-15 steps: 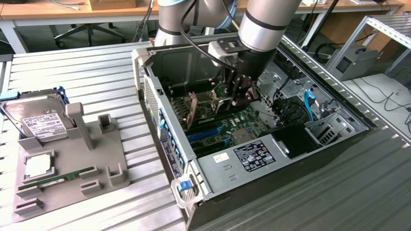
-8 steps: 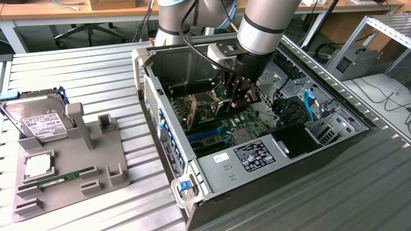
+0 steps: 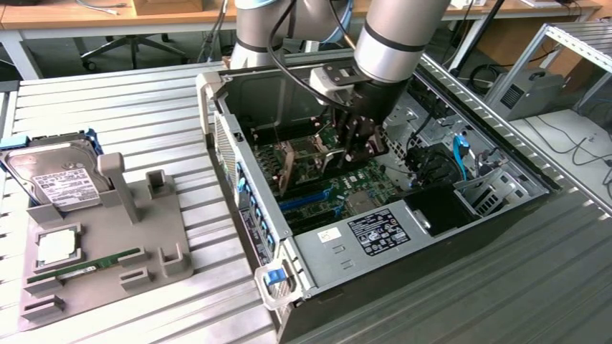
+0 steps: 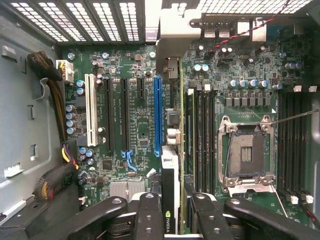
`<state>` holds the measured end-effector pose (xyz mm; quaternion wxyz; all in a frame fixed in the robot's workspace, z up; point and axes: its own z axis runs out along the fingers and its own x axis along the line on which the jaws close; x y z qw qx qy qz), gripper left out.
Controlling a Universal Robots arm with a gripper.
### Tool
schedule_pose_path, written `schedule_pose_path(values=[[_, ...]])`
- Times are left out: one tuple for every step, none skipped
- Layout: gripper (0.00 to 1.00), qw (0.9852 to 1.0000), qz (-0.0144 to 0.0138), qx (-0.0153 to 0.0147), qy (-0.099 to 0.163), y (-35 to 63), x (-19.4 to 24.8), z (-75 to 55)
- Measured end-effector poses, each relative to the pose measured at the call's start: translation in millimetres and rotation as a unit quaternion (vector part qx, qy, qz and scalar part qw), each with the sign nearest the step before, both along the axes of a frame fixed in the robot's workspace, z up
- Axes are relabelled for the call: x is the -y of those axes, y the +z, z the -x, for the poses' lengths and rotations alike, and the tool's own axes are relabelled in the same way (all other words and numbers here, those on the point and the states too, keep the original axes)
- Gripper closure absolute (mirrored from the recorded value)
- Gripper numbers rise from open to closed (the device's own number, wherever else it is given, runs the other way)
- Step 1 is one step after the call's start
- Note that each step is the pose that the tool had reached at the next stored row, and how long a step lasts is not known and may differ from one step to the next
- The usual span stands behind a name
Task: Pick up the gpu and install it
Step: 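Insert the gpu into the slot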
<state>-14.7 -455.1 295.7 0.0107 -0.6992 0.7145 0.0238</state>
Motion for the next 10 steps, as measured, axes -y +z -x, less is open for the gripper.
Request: schedule_pose_path(values=[[0.73, 1.0, 0.0, 0.0, 0.0, 0.0, 0.0, 0.0], [0.73, 1.0, 0.0, 0.0, 0.0, 0.0, 0.0, 0.0], [0.73, 1.0, 0.0, 0.0, 0.0, 0.0, 0.1, 0.0], [0.73, 1.0, 0.0, 0.0, 0.0, 0.0, 0.1, 0.0], [0.73, 1.0, 0.0, 0.0, 0.0, 0.0, 0.1, 0.0], [0.73, 1.0, 0.0, 0.0, 0.0, 0.0, 0.1, 0.1], [0.73, 1.0, 0.0, 0.0, 0.0, 0.0, 0.1, 0.5], [0.73, 1.0, 0.0, 0.0, 0.0, 0.0, 0.1, 1.1], [0.73, 1.0, 0.0, 0.0, 0.0, 0.0, 0.1, 1.8], [0.73, 1.0, 0.0, 0.0, 0.0, 0.0, 0.1, 2.3]])
